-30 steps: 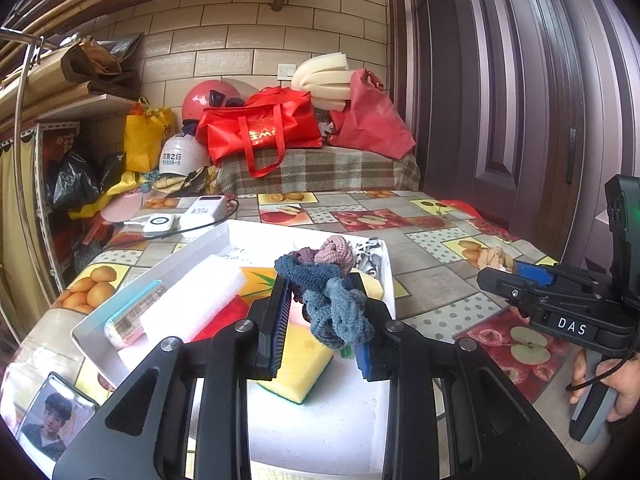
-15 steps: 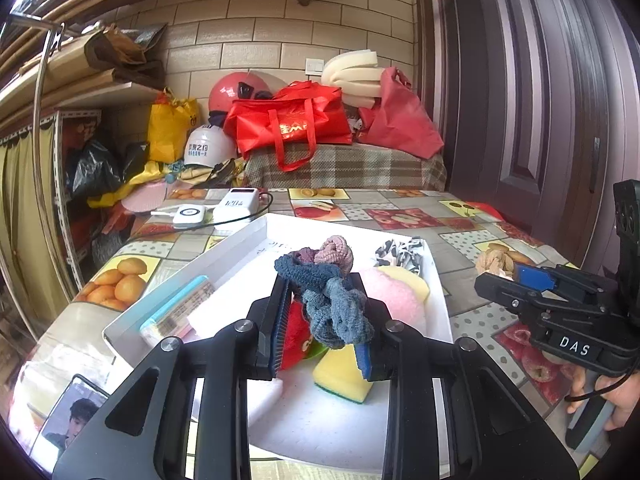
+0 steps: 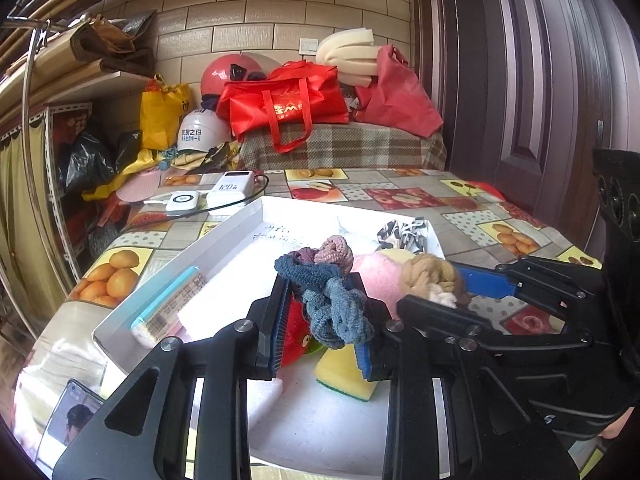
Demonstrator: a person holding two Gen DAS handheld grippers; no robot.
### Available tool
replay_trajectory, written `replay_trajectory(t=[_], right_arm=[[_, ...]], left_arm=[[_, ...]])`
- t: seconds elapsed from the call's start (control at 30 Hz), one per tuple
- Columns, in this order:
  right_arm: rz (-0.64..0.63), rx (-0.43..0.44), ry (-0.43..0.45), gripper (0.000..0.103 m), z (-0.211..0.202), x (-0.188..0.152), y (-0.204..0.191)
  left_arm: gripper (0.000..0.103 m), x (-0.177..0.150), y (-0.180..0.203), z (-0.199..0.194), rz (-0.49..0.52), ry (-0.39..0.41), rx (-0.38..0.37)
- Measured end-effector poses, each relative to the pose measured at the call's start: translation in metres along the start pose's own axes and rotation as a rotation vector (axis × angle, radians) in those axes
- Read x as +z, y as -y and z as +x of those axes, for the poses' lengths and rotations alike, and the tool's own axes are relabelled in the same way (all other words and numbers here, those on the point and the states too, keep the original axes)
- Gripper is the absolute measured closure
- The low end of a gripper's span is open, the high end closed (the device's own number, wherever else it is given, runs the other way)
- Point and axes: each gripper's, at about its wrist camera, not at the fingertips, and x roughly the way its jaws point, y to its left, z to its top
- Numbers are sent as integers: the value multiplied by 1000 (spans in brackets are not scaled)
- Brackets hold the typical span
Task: Organize soft objects
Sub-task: 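Carry both rope toys over the white box and open both grippers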
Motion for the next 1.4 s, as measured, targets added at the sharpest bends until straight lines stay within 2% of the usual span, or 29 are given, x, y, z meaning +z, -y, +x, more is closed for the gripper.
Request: replay_trajectory(t=[0.17,0.27,0.47,0.57,0.8,1.4], right_arm=[[55,14,-79,60,23,4,6],[75,-10,-93,60,33,7,10],[86,-92,-74,60,47,15,14],[98,-90,-82,60,49,16,17],[130,-83,-51,59,43,15,23],[109,-90,-23,55,40,18,19]], left_arm=[[76,4,-9,20,-26,-61,1],[76,5,-16,27,-59,-79,5],[75,8,-23,33,-85,-76,58],[75,9,-17,33,-50,-70,78],[75,9,-9,26,3,-27,66],[73,10,-7,22,8,-7,74]])
